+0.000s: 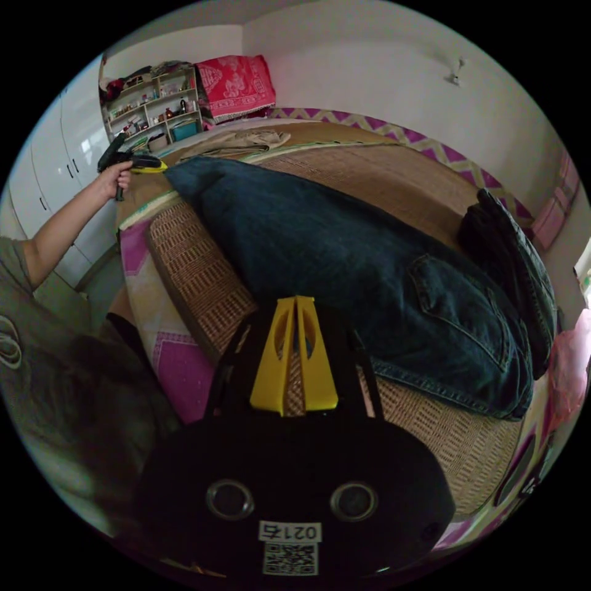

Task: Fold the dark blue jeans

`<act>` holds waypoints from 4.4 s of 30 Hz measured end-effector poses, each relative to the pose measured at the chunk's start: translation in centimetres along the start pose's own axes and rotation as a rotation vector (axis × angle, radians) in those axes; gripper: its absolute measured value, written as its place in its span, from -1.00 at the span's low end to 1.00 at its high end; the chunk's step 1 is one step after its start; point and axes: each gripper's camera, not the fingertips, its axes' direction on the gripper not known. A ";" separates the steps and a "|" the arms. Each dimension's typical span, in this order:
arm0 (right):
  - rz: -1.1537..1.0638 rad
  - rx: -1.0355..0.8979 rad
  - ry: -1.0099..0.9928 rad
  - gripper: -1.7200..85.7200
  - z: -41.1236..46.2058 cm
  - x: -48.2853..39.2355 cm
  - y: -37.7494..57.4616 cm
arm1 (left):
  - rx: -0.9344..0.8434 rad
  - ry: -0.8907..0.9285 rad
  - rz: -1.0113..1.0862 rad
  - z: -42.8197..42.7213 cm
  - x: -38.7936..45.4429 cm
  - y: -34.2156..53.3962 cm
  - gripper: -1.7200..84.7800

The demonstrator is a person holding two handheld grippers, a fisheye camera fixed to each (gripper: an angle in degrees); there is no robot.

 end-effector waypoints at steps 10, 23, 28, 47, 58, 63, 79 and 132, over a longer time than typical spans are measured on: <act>0.048 0.006 -0.058 -0.97 -0.7 1.4 0.2 | 0.024 0.148 -0.167 4.9 -3.1 2.2 -0.74; 0.070 0.015 -0.090 -0.97 -2.5 5.5 2.8 | 0.178 0.200 0.025 1.8 9.2 8.4 -0.98; 0.224 0.257 -0.238 -0.98 -8.2 11.6 8.3 | 0.269 0.165 0.454 -0.8 29.9 18.4 -0.98; 0.577 0.453 -0.275 -0.97 -18.6 25.8 33.1 | -0.159 0.107 0.803 33.3 56.7 53.8 -0.97; 1.105 0.507 -0.253 -0.63 -15.9 41.6 36.7 | -0.363 0.315 0.917 33.8 55.3 60.7 -0.77; 1.213 0.558 -0.296 -0.60 -13.8 45.8 35.1 | -0.283 0.406 0.926 27.9 52.7 62.0 -0.83; 0.676 0.674 -0.070 -0.85 -20.5 30.8 9.3 | -0.175 0.462 0.757 15.6 36.3 56.2 -0.97; 0.556 -0.040 -0.601 -0.77 32.2 32.6 -6.9 | -0.405 0.413 0.407 19.0 17.4 10.8 -0.81</act>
